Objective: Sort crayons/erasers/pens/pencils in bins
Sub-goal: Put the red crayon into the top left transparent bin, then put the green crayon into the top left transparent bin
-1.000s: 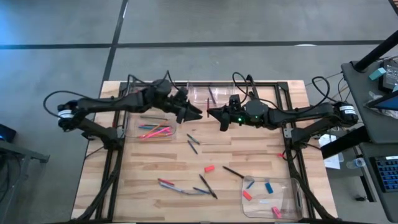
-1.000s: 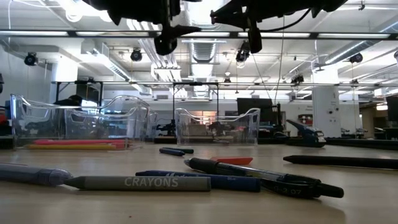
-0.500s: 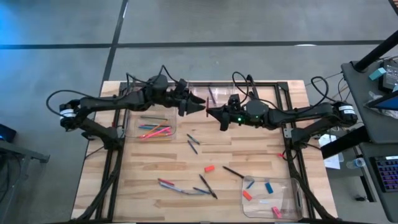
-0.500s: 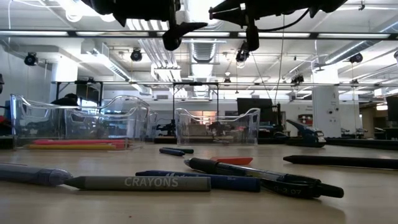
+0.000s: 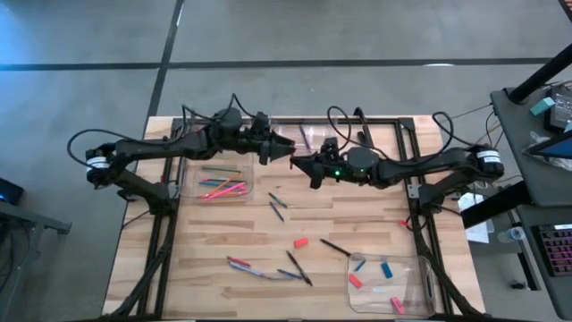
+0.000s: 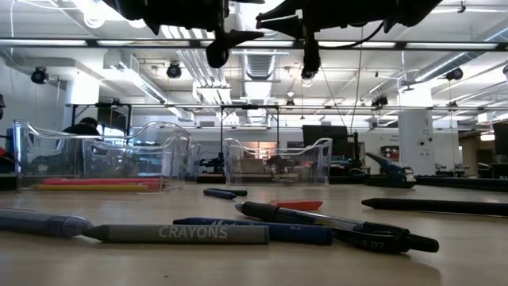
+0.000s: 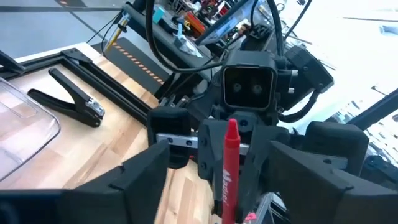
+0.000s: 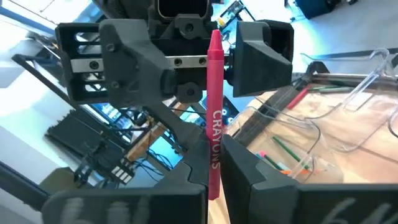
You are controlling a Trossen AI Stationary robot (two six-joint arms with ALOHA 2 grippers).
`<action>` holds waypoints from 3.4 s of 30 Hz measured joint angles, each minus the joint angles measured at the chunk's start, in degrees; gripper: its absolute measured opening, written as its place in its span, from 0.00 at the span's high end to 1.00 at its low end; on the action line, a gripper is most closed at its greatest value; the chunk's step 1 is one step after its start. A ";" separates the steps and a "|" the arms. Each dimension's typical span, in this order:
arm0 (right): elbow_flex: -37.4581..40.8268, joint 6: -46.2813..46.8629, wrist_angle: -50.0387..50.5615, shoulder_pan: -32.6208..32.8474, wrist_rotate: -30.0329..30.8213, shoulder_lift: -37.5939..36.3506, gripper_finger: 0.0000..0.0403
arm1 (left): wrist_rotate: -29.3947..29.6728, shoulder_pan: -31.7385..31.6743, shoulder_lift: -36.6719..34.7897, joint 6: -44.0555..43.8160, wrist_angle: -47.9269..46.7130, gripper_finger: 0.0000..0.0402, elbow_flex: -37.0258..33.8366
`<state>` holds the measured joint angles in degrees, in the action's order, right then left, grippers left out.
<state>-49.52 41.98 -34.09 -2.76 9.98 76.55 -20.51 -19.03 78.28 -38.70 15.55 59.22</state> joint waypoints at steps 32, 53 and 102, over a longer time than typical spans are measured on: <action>0.00 1.44 4.16 -1.30 0.70 0.81 0.24 | 8.59 -24.35 -9.17 43.24 -35.91 0.97 0.73; 0.00 0.56 6.29 -2.43 0.70 0.81 0.28 | 30.51 -34.12 -8.28 60.32 -58.71 0.54 4.30; -23.80 -23.13 51.19 5.25 -0.02 42.89 0.80 | -4.81 -31.85 -33.20 22.50 -28.35 0.45 -7.90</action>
<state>-73.32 18.86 17.10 2.48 9.95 119.44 -25.32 -50.87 45.08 -16.20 -12.81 51.33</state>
